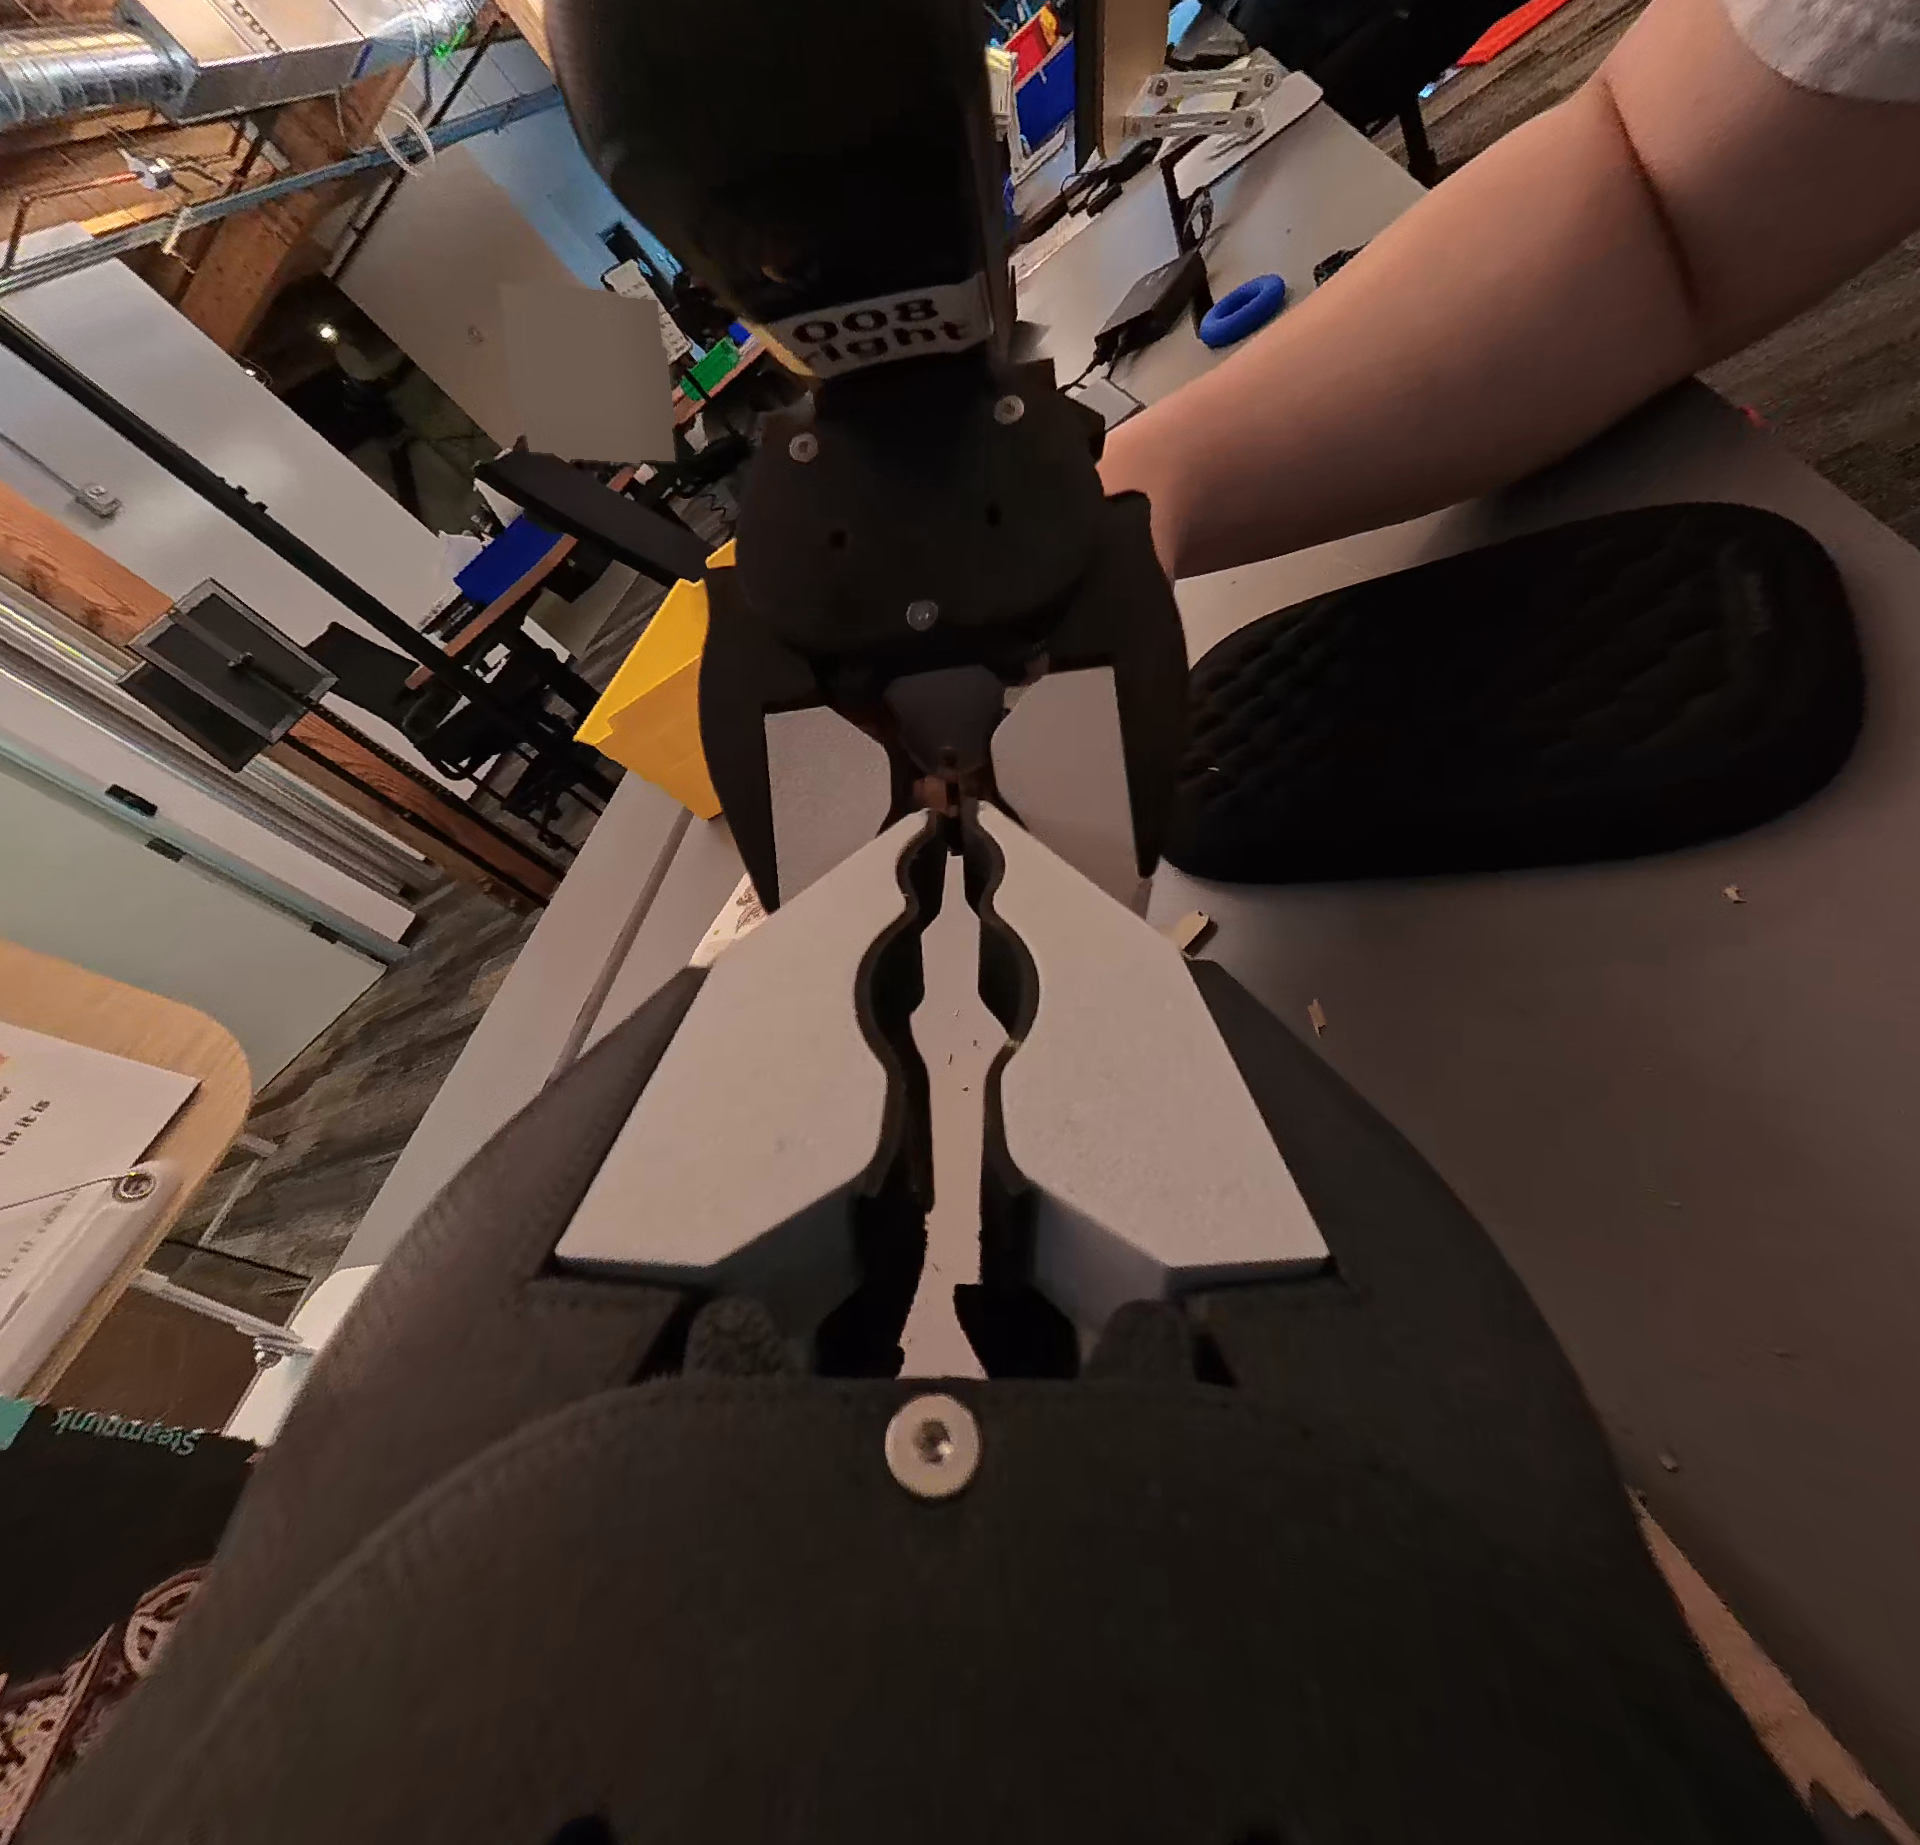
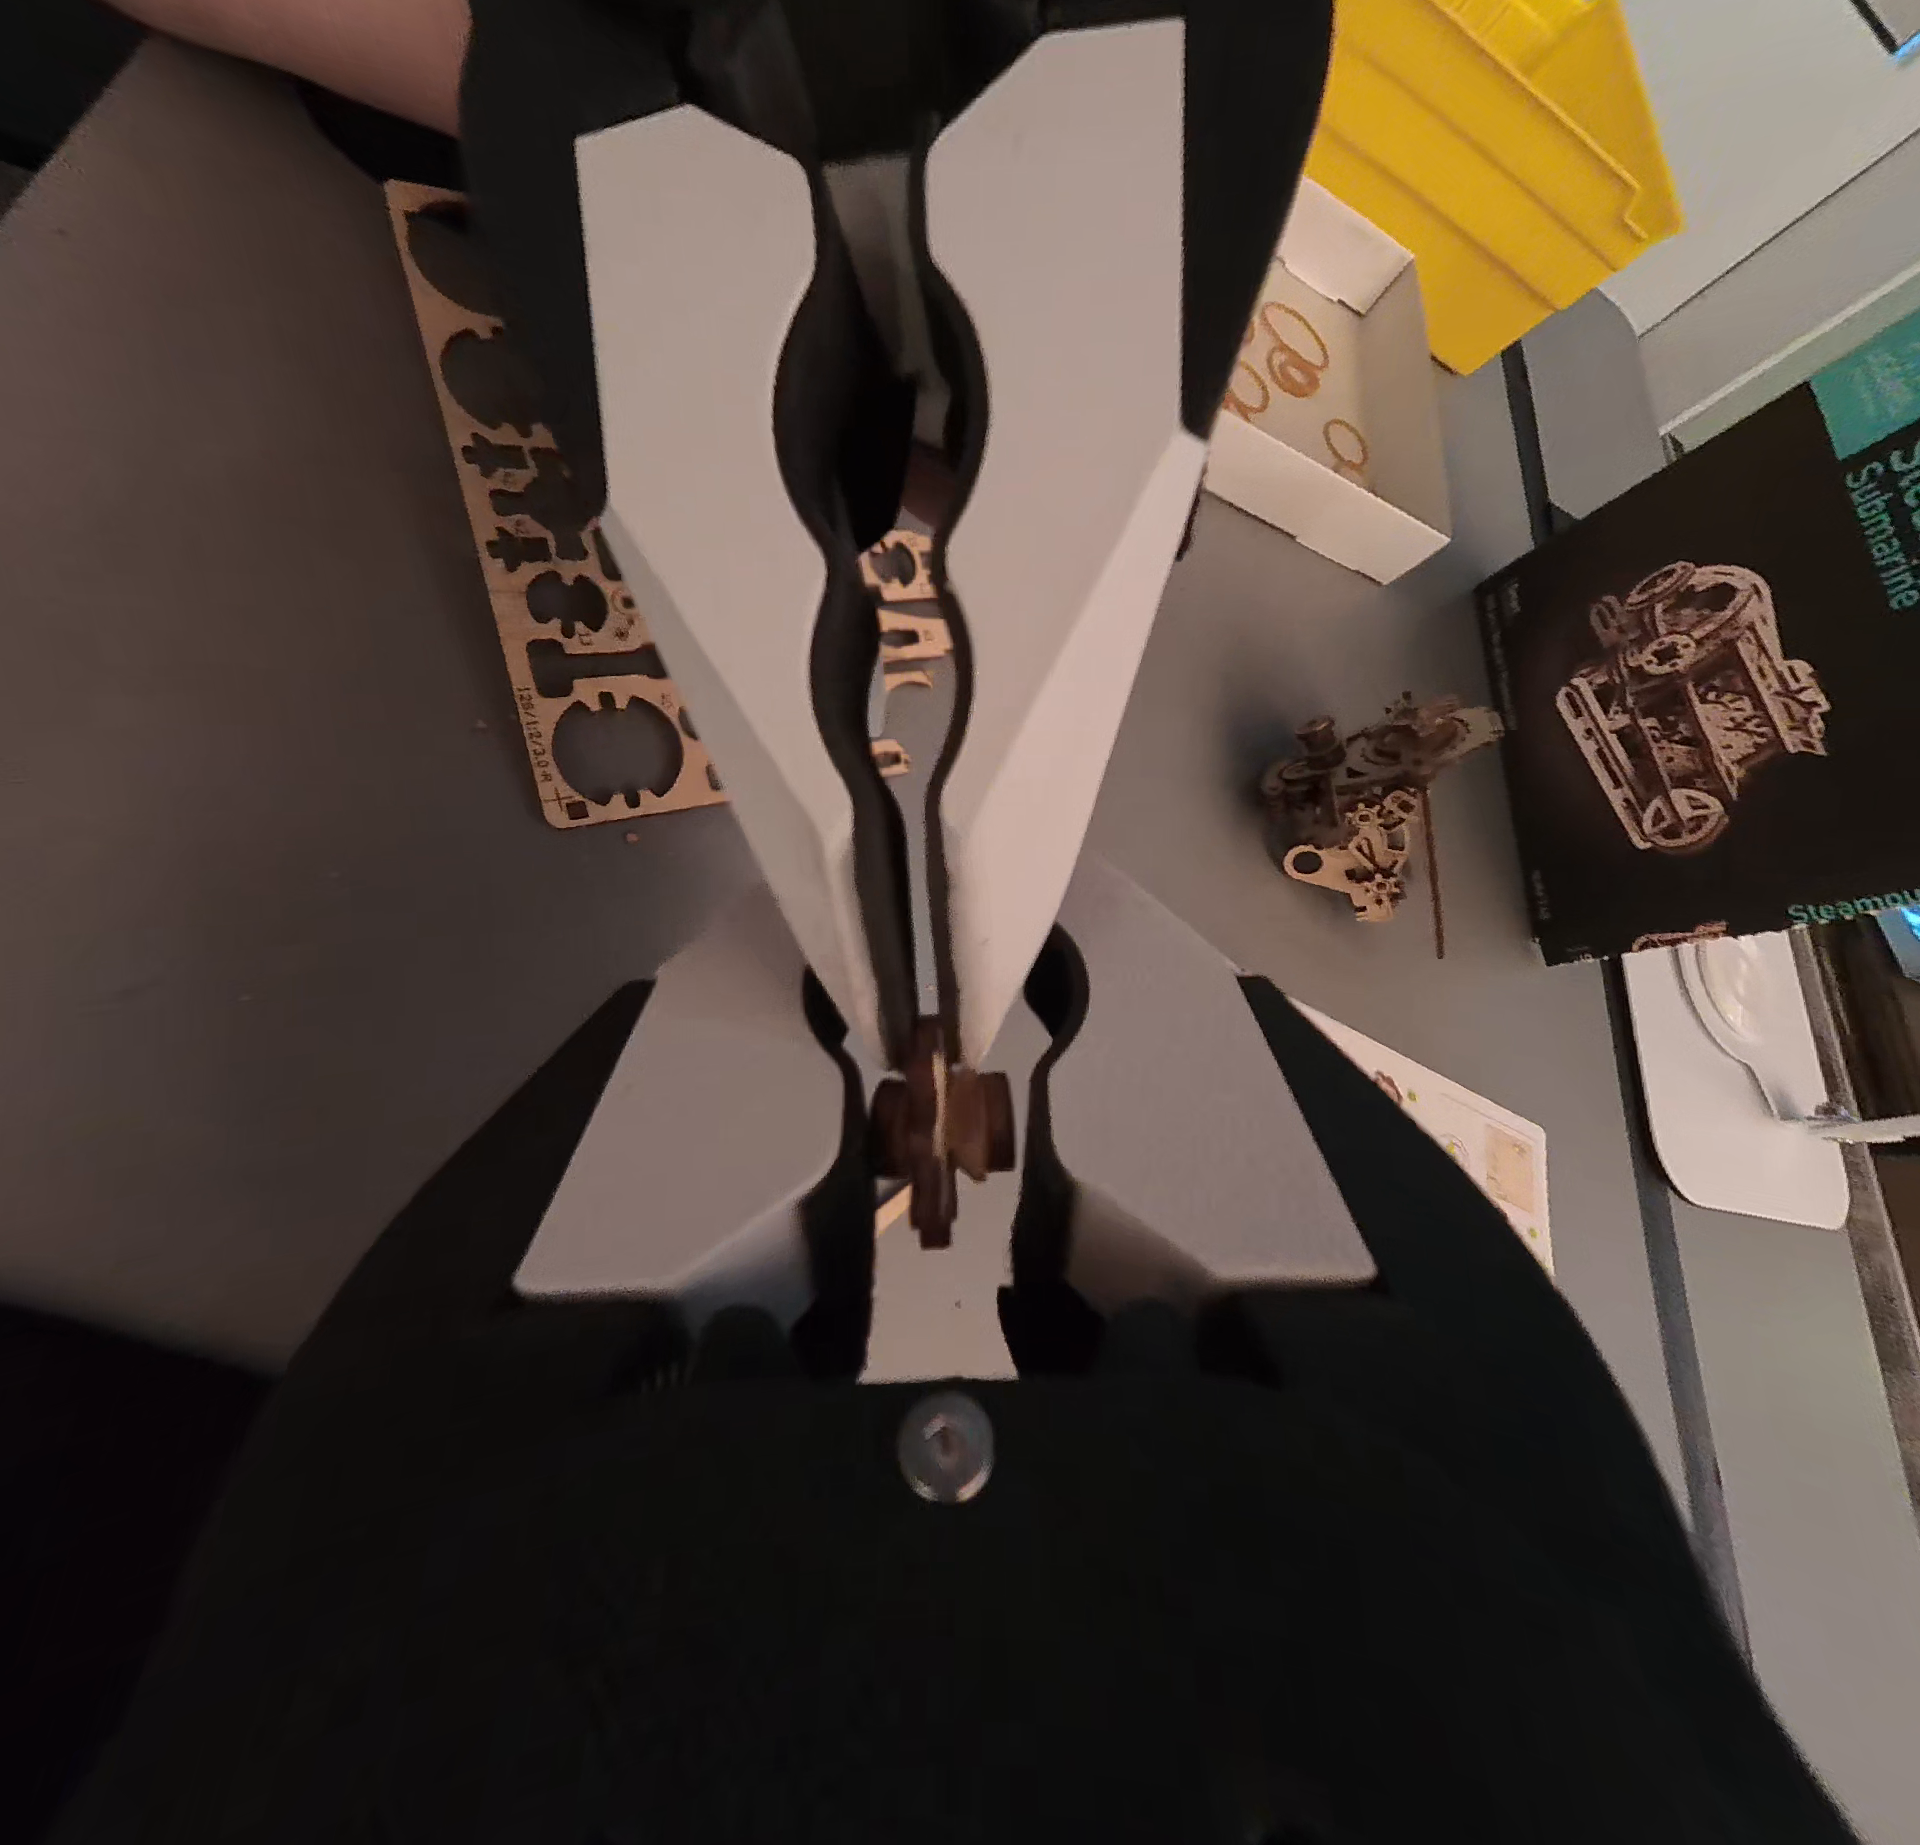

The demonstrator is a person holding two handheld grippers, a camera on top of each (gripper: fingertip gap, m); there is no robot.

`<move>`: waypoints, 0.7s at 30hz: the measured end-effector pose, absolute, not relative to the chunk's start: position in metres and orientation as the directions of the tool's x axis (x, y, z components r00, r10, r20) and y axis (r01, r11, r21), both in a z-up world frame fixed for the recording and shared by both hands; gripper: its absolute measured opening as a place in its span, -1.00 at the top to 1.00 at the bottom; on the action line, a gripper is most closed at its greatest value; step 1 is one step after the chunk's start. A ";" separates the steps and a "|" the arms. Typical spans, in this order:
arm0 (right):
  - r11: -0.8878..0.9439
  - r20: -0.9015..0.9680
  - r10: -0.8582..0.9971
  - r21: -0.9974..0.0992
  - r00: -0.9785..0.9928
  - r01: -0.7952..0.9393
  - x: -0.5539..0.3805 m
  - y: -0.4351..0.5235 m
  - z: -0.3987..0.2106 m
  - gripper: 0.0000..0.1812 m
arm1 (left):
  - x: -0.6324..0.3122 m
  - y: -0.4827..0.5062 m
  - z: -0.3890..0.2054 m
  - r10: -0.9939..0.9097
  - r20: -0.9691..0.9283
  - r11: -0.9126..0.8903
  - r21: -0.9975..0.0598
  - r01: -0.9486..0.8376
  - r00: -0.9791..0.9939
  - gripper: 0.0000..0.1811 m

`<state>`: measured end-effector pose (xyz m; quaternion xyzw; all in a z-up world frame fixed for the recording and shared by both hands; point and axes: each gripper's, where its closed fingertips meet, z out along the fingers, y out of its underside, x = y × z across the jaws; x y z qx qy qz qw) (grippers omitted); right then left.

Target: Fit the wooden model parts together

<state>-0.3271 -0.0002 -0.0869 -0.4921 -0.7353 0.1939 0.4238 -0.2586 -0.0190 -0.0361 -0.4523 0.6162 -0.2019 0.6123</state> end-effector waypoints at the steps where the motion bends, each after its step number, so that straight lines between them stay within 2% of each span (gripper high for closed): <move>1: 0.445 0.438 0.885 -0.693 -0.159 0.567 -0.327 0.000 -0.089 0.76 | -0.258 -0.019 -0.037 -0.805 -0.571 0.507 -0.803 -0.313 0.160 0.99; 13: 0.513 0.511 0.839 -0.626 -0.188 0.588 -0.322 0.003 -0.092 0.80 | -0.257 -0.022 -0.036 -0.816 -0.559 0.501 -0.810 -0.303 0.145 0.99; 21: 0.508 0.477 0.850 -0.631 -0.223 0.586 -0.322 -0.005 -0.095 0.79 | -0.257 -0.026 -0.039 -0.794 -0.597 0.541 -0.779 -0.316 0.113 0.99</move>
